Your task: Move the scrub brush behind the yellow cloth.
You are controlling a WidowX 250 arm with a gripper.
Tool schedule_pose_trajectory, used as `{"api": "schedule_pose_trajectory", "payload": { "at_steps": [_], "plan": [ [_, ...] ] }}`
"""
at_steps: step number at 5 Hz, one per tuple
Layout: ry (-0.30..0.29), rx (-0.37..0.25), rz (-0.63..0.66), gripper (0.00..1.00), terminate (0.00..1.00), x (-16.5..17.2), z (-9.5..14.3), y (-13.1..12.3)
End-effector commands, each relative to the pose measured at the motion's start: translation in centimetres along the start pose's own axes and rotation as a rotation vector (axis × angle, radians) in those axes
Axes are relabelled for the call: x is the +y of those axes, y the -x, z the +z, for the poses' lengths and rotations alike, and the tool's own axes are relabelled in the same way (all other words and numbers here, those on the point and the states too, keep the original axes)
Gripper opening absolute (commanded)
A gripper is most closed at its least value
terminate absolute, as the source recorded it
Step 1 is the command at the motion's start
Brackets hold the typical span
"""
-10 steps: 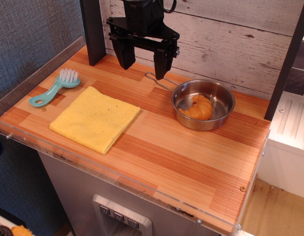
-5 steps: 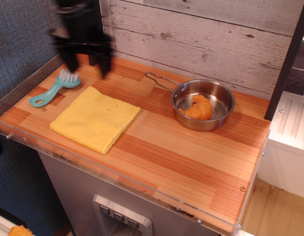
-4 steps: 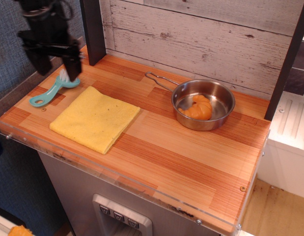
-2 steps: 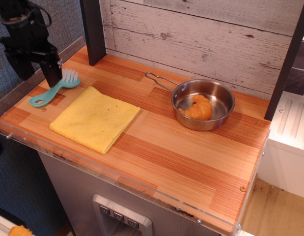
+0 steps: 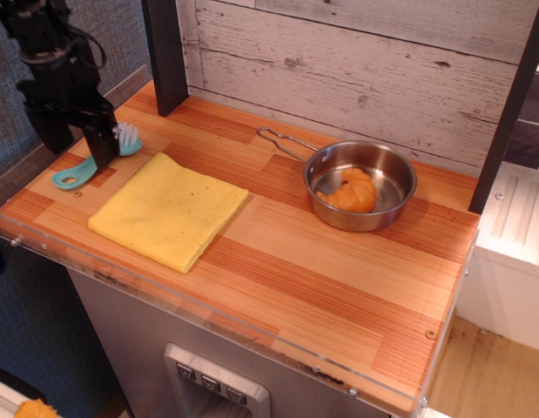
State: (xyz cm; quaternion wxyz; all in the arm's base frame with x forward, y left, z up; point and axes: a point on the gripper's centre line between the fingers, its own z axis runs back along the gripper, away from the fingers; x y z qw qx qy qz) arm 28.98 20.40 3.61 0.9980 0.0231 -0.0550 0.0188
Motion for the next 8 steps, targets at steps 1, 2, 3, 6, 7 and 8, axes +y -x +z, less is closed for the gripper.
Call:
{"api": "schedule_pose_trajectory", "payload": {
  "at_steps": [1, 2, 3, 6, 7, 8],
  "plan": [
    [-0.039, 0.034, 0.01, 1.0, 0.0, 1.3, -0.9, -0.5],
    [-0.038, 0.047, 0.012, 1.0, 0.0, 1.3, -1.4, -0.6],
    [-0.035, 0.036, 0.016, 0.0, 0.0, 1.1, -1.0, -0.5],
    [-0.044, -0.009, 0.043, 0.0, 0.0, 1.2, 3.4, -0.2],
    [-0.034, -0.074, 0.068, 0.0, 0.0, -0.3, 5.9, -2.2],
    [-0.005, -0.074, 0.053, 0.0, 0.0, -2.8, 5.3, -4.8]
  ]
}}
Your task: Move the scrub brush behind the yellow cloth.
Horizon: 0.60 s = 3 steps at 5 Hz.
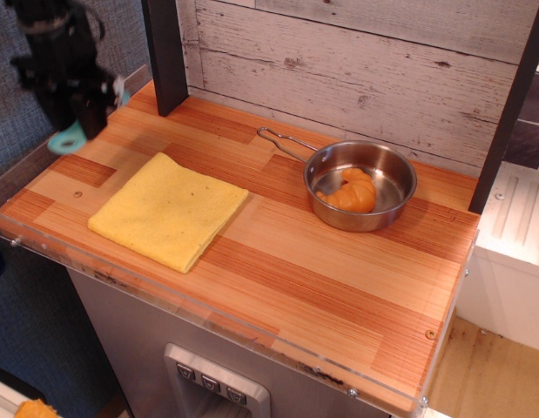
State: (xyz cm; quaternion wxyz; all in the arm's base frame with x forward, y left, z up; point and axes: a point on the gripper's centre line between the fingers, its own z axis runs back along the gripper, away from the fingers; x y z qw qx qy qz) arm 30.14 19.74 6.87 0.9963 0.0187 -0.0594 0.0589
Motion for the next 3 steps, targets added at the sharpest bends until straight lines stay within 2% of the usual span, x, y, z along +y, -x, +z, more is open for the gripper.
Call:
{"api": "schedule_pose_trajectory", "payload": {
  "at_steps": [1, 2, 3],
  "plan": [
    [0.007, -0.033, -0.055, 0.0, 0.0, -4.9, 0.0, -4.6],
    [0.002, 0.0, -0.064, 0.0, 0.0, -6.5, -2.0, -4.9],
    [0.008, 0.004, -0.051, 0.0, 0.0, -7.4, -3.4, -5.2]
  ]
}}
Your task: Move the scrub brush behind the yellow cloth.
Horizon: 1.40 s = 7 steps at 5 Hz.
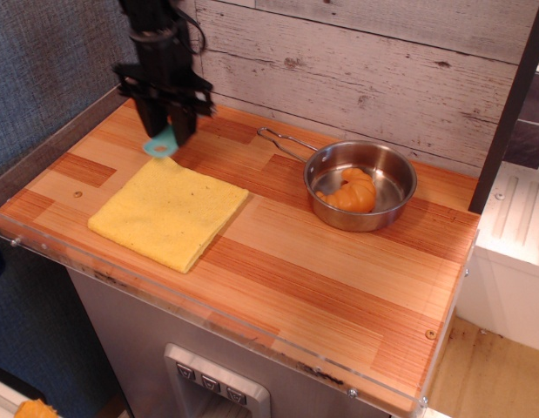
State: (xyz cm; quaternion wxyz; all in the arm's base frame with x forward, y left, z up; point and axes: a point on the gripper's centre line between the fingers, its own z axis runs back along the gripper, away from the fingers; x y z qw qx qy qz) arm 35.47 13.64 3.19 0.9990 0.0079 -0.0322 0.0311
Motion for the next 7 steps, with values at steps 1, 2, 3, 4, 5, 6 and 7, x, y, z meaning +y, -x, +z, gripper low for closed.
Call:
{"api": "schedule_pose_trajectory", "payload": {
  "at_steps": [1, 2, 3, 4, 5, 6, 7],
  "plan": [
    [-0.01, -0.054, 0.006, 0.0, 0.0, -1.1, 0.1, -1.9],
    [-0.013, -0.066, 0.001, 0.0, 0.0, -1.9, 0.1, -2.9],
    [-0.001, -0.078, 0.008, 0.0, 0.0, -2.3, 0.2, -3.9],
    [0.003, -0.076, 0.004, 0.0, 0.0, -2.4, 0.1, -4.2],
    [-0.016, -0.055, 0.016, 1.0, 0.0, -2.3, 0.3, -3.9],
    [-0.03, -0.092, 0.035, 1.0, 0.0, -1.9, 2.5, -4.0],
    [-0.03, -0.135, 0.036, 1.0, 0.0, -1.3, 5.4, -3.4]
  ]
}}
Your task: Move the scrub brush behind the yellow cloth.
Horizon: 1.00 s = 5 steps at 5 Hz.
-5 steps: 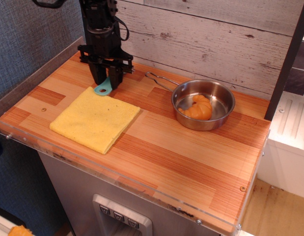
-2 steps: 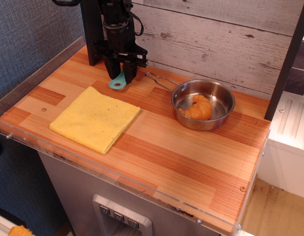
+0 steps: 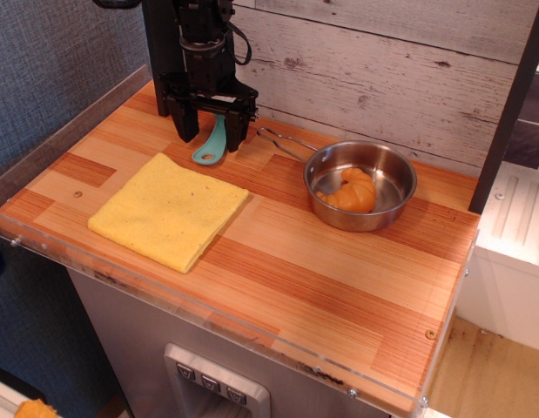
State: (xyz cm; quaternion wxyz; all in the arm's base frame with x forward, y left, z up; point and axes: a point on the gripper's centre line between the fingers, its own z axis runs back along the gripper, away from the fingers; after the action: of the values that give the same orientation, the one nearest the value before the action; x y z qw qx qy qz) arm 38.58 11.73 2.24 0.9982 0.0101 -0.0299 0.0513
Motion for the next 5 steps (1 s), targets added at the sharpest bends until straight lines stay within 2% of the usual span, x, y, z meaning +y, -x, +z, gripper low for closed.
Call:
{"api": "schedule_pose_trajectory", "payload": {
  "at_steps": [1, 2, 3, 5],
  "plan": [
    [-0.006, -0.167, -0.026, 1.0, 0.0, 0.4, 9.1, 1.9],
    [0.007, -0.164, -0.042, 1.0, 0.0, -0.4, 10.0, 4.2],
    [0.022, -0.151, -0.057, 1.0, 0.0, -1.2, 9.9, 6.1],
    [0.012, -0.161, -0.067, 1.0, 0.0, -1.5, 9.5, 6.6]
  ]
}}
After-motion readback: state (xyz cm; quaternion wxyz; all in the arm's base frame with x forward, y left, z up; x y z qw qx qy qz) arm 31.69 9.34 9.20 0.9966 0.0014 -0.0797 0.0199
